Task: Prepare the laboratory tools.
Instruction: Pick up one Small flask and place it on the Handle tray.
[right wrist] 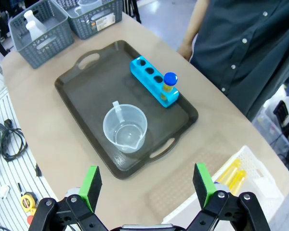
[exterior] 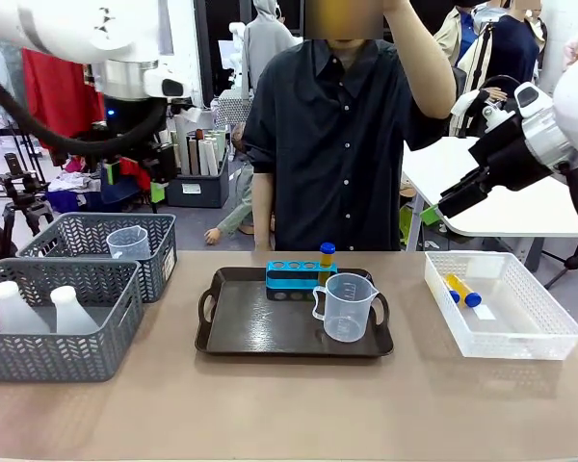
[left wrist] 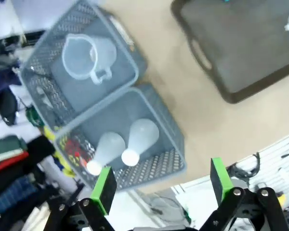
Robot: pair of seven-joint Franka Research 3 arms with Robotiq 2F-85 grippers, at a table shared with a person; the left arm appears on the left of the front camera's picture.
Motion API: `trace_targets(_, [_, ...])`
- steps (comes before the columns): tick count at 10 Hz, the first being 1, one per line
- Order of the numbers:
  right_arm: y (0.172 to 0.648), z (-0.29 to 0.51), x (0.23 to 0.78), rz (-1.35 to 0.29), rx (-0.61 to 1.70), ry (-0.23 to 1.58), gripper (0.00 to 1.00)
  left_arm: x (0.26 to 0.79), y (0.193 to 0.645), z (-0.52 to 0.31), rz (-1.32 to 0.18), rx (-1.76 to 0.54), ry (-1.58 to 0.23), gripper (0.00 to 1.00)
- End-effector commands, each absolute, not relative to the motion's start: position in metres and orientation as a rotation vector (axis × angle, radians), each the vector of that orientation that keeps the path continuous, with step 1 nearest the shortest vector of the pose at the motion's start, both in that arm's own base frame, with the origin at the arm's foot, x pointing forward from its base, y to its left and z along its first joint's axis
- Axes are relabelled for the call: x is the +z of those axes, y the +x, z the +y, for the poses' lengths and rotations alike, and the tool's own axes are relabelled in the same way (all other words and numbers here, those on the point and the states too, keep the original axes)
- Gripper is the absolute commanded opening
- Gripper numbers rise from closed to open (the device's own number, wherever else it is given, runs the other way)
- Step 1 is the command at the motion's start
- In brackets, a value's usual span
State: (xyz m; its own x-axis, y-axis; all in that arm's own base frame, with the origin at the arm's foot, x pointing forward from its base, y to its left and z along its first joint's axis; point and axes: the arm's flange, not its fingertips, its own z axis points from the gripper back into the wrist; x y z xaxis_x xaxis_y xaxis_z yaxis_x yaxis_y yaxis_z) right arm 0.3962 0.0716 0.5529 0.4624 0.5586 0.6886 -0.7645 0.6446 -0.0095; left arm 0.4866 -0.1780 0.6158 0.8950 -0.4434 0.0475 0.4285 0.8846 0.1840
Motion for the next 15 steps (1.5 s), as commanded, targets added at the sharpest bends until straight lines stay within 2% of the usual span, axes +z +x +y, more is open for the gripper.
trace_targets(1, [0.397, 0.071, 0.553, -0.723, 0.831, 0.351, 1.00, 0.601, 0.461, -0.151, -0.128, -0.373, 0.117, 1.00])
trace_targets(5, [0.397, 0.071, 0.553, -0.723, 0.831, 0.351, 1.00, 0.578, 0.444, -0.110, -0.179, -0.243, 0.060, 1.00])
trace_targets(12, [0.397, 0.071, 0.553, -0.723, 0.831, 0.351, 1.00, 0.584, 0.449, -0.116, -0.159, -0.294, 0.079, 1.00])
trace_targets(13, [0.397, 0.071, 0.553, -0.723, 0.831, 0.351, 1.00, 0.572, 0.451, -0.097, -0.109, -0.222, 0.047, 1.00])
trace_targets(15, [0.397, 0.071, 0.553, -0.723, 0.831, 0.351, 1.00, 0.552, 0.446, -0.072, -0.154, -0.103, 0.069, 1.00])
